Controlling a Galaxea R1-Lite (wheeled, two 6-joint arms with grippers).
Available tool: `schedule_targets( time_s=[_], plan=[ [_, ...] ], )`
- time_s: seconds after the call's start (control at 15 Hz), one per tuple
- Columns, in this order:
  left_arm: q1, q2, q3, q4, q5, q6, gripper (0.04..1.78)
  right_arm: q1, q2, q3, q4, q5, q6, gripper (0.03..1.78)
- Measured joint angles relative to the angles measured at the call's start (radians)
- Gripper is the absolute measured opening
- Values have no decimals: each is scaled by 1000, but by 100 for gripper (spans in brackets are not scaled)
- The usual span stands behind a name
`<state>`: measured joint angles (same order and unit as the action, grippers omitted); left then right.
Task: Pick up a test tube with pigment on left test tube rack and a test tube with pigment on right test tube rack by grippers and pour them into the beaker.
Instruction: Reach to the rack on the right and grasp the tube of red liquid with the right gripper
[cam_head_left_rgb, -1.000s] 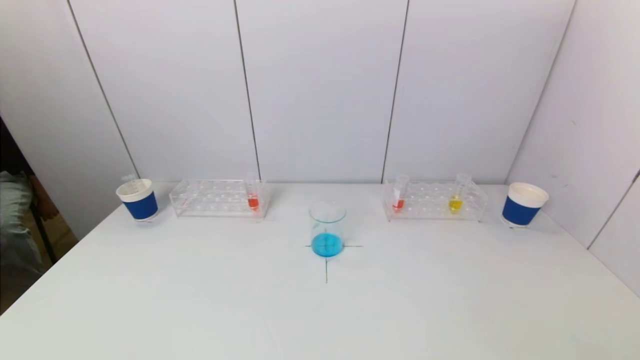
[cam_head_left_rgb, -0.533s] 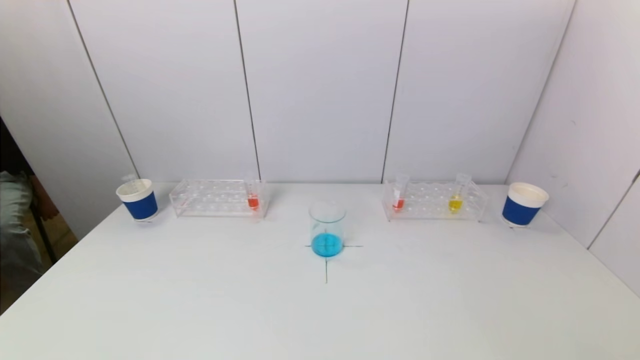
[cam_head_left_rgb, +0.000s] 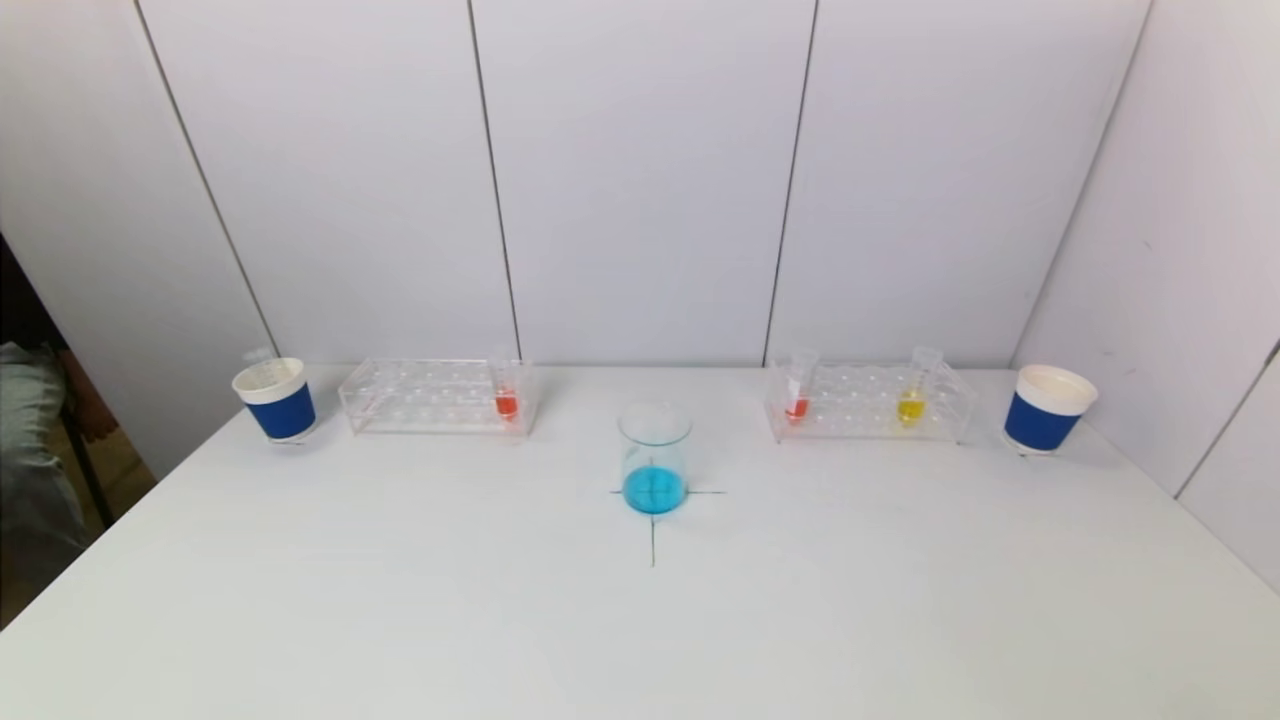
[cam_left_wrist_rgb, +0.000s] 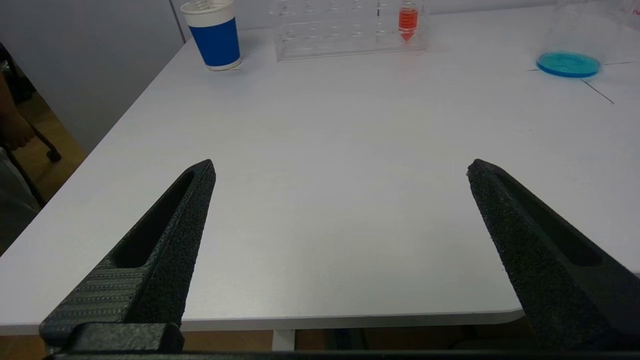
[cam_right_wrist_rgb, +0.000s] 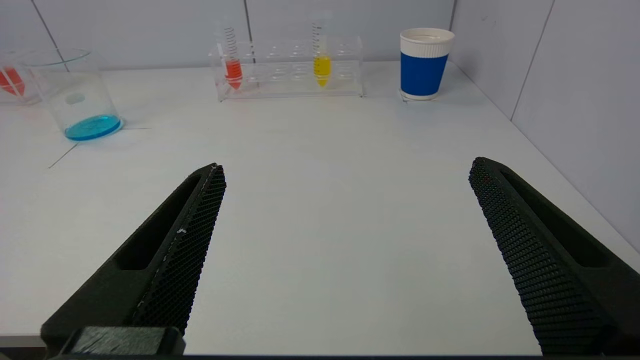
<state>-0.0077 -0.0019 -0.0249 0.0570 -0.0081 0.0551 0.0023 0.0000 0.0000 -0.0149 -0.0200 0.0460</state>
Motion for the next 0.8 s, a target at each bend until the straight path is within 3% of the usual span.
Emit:
schedule_targets(
  time_s=[0.67,0.8],
  plan=[
    [0,0,0,1,0,0,176,0,0,0,-1,-1,-10,177],
    [0,0,0,1,0,0,176,-1,0,-15,-14,15,-20,177]
  ],
)
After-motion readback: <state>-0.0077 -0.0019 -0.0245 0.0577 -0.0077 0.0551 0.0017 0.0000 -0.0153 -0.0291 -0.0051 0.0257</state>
